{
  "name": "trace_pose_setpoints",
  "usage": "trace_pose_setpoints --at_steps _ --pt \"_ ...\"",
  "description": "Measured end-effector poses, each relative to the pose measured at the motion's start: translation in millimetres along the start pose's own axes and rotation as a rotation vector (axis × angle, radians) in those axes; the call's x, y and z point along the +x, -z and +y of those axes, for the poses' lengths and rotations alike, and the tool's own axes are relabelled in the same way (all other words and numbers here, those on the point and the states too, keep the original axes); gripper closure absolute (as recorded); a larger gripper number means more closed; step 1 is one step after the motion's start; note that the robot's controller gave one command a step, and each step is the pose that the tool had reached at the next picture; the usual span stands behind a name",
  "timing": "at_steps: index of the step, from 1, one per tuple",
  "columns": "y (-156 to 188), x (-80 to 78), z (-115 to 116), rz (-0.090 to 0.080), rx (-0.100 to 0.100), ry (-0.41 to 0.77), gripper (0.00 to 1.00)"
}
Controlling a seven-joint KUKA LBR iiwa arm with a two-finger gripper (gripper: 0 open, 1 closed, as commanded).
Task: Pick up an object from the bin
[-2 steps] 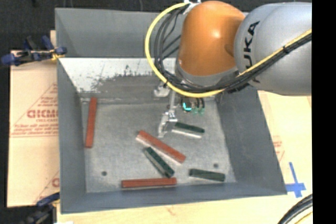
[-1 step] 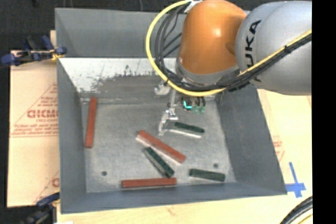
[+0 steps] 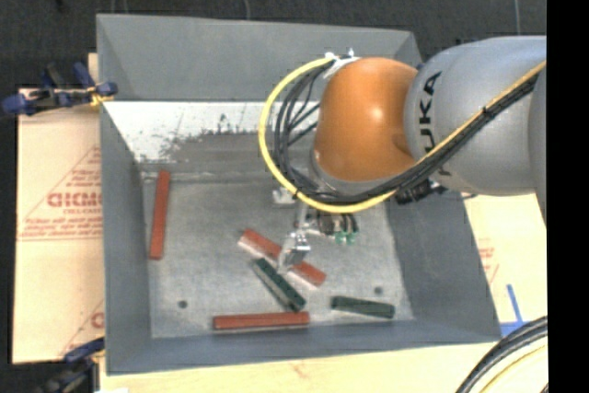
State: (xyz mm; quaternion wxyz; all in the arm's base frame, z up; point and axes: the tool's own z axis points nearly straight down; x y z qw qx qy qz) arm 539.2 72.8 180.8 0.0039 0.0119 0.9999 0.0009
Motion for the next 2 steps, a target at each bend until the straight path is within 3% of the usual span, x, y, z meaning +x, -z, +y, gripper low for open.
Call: trace_pose_setpoints --at_steps 1,2 --pt "-67 7.5 -20 0.001 0.000 -0.034 0.00" --pt "-101 -9.7 -37 0.020 -0.003 0.060 1.00"
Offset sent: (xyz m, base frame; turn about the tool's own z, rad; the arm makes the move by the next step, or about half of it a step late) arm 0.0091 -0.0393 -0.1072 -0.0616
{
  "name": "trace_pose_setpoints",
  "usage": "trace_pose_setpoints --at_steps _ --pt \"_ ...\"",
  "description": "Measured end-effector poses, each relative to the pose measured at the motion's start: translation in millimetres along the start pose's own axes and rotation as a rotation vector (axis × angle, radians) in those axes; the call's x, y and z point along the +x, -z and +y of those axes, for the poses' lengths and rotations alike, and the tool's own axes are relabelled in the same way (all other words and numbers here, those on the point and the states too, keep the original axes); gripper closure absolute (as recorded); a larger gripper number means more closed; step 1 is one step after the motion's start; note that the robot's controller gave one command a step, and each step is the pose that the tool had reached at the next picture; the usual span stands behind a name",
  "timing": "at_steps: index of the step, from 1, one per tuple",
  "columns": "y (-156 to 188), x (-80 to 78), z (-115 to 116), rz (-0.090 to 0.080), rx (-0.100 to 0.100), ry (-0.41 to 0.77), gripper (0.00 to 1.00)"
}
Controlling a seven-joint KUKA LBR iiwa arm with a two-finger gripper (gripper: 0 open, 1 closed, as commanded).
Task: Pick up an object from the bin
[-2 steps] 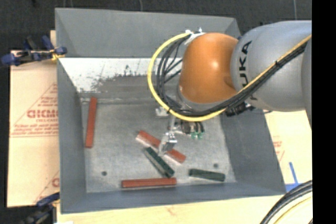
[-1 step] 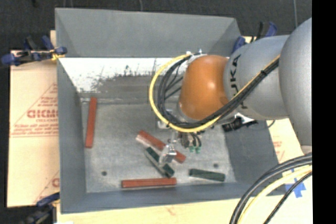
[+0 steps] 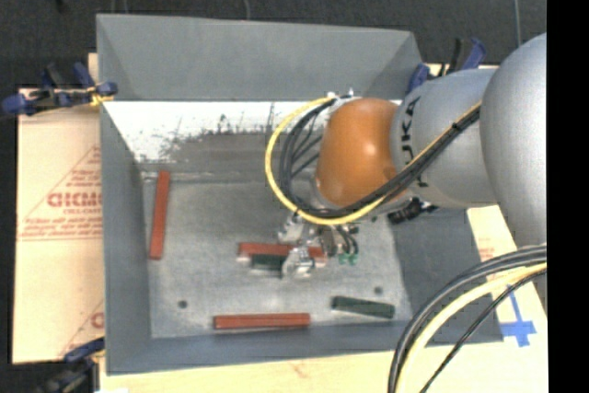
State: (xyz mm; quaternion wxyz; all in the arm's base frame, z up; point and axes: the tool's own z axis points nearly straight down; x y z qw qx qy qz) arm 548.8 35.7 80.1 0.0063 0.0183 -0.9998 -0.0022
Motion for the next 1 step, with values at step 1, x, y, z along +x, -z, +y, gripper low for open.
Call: trace_pose_setpoints --at_steps 1 --pt "0.0 -0.1 0.0 0.000 0.000 -0.001 1.00"
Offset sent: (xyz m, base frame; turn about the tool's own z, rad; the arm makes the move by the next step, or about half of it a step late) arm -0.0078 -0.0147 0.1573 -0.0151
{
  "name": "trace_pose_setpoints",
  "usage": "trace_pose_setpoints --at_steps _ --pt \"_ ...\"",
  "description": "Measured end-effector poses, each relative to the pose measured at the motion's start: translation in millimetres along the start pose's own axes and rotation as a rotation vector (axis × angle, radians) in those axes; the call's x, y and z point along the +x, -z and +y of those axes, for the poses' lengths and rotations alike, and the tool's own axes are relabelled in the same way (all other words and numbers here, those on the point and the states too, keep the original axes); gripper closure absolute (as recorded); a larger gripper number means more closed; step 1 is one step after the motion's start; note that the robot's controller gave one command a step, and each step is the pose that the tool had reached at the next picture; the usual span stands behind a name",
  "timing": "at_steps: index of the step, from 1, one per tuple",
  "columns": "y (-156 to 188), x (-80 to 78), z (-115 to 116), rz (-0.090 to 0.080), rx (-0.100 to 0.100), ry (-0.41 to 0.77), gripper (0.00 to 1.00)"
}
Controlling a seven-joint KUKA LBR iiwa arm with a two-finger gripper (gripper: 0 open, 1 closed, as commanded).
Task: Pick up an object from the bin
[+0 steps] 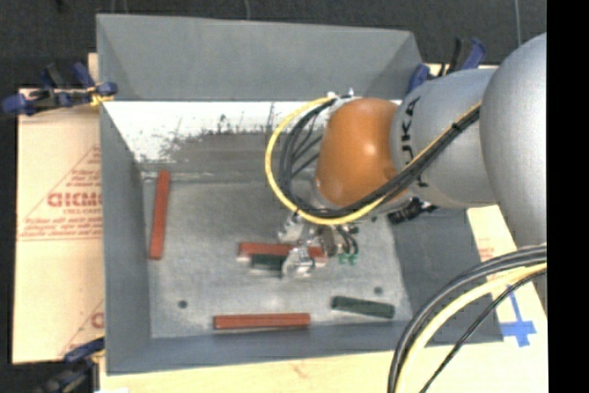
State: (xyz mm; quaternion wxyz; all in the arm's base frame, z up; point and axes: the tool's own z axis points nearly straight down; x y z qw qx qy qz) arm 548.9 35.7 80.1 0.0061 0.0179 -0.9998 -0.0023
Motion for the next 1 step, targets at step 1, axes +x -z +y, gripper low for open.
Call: trace_pose_setpoints --at_steps 1 --pt "159.7 8.3 -14.9 -0.020 0.006 0.012 1.00"
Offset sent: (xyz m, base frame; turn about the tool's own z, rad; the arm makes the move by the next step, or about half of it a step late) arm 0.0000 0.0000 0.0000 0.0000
